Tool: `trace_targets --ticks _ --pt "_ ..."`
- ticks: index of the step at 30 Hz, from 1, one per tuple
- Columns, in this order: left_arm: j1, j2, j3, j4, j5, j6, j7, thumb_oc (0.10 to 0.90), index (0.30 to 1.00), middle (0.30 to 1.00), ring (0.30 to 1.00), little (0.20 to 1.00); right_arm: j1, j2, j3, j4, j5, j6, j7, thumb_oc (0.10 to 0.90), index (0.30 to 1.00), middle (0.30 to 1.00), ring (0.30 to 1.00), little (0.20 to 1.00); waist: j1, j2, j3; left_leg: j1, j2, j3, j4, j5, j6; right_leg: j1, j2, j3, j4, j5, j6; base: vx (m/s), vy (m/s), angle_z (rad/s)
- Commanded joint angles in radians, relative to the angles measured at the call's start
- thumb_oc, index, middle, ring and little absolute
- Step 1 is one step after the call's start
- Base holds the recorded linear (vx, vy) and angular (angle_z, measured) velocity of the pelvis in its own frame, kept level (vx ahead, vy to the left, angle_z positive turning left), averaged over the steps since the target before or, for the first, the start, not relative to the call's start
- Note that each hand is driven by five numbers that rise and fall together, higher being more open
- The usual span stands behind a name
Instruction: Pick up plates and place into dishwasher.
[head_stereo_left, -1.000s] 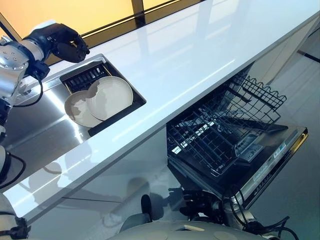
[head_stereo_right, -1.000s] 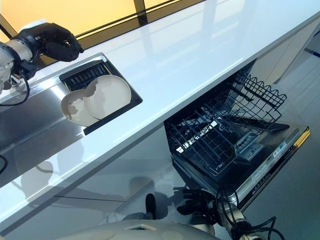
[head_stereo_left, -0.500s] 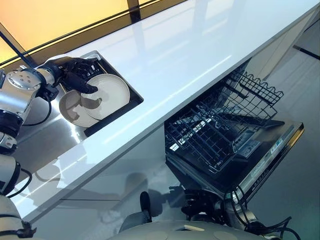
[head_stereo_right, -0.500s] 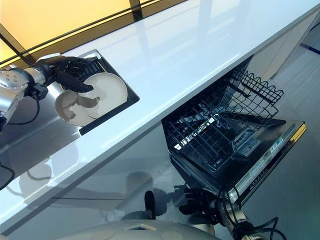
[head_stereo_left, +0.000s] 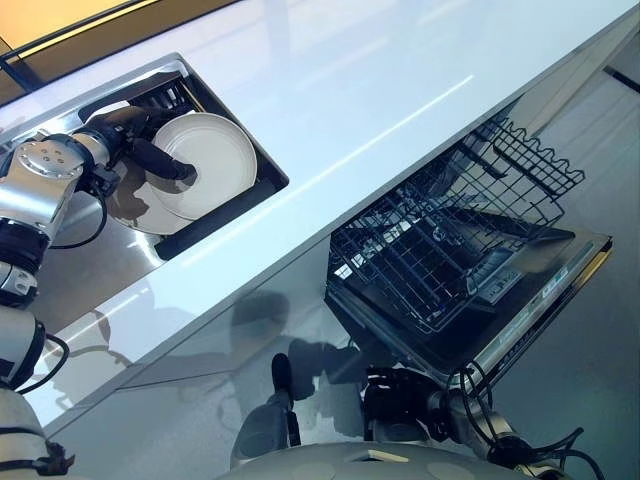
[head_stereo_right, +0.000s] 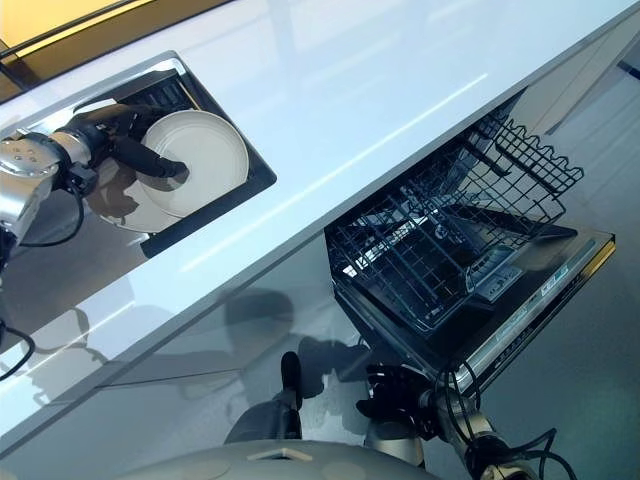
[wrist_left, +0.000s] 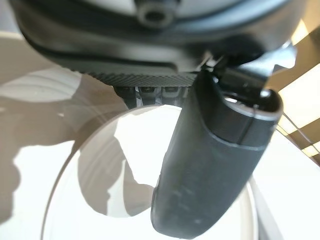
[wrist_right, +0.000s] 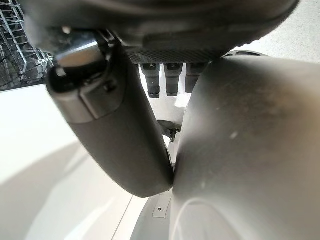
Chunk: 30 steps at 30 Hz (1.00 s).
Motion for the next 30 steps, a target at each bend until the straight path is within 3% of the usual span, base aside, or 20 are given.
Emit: trace_targets --ticks 1,15,16,17,30 --pt "-0.227 0.077 0.108 0.089 0.06 -0.106 0.086 0.8 0.9 0.9 0.9 0.9 0.069 -0.015 0.048 -0.034 0.028 0.021 0.021 0.8 0.9 0.9 0.9 0.9 -0.011 0.01 0.031 0.092 -0.066 0.042 0.014 -0.167 0.016 -0.12 -0.033 0.026 0.017 0.116 0.061 0.0 0.0 0.0" --pt "-0.255 0.071 0.085 0.081 0.022 -0.087 0.052 0.8 0.9 0.9 0.9 0.9 0.056 -0.006 0.049 -0.039 0.042 0.017 0.012 0.8 0.9 0.9 0.9 0.9 -0.01 0.002 0.051 0.083 -0.067 0.044 0.012 -0.165 0.02 -0.141 -0.036 0.021 0.028 0.124 0.067 -0.01 0.0 0.0" --pt "-0.258 0.072 0.084 0.076 0.012 -0.085 0.057 0.421 0.575 0.575 0.575 0.521 0.058 -0.005 0.046 -0.039 0.039 0.016 0.014 0.8 0.9 0.9 0.9 0.9 -0.01 0.002 0.049 0.085 -0.068 0.044 0.012 -0.166 0.02 -0.138 -0.036 0.02 0.027 0.125 0.068 0.0 0.0 0.0" --pt "-0.257 0.071 0.085 0.074 0.006 -0.085 0.06 0.1 0.3 0.3 0.3 0.2 0.06 -0.004 0.045 -0.038 0.038 0.016 0.014 0.8 0.9 0.9 0.9 0.9 -0.01 0.002 0.046 0.087 -0.068 0.043 0.013 -0.166 0.019 -0.135 -0.036 0.02 0.026 0.125 0.068 0.0 0.0 0.0" --pt "-0.224 0.076 0.125 0.069 -0.056 -0.069 0.01 0.1 0.3 0.3 0.3 0.2 0.088 0.009 0.03 -0.017 0.03 0.026 0.025 0.8 0.9 0.9 0.9 0.9 -0.01 0.018 0.007 0.116 -0.075 0.035 0.008 -0.174 0.015 -0.095 -0.034 0.017 0.008 0.12 0.066 0.02 -0.009 0.02"
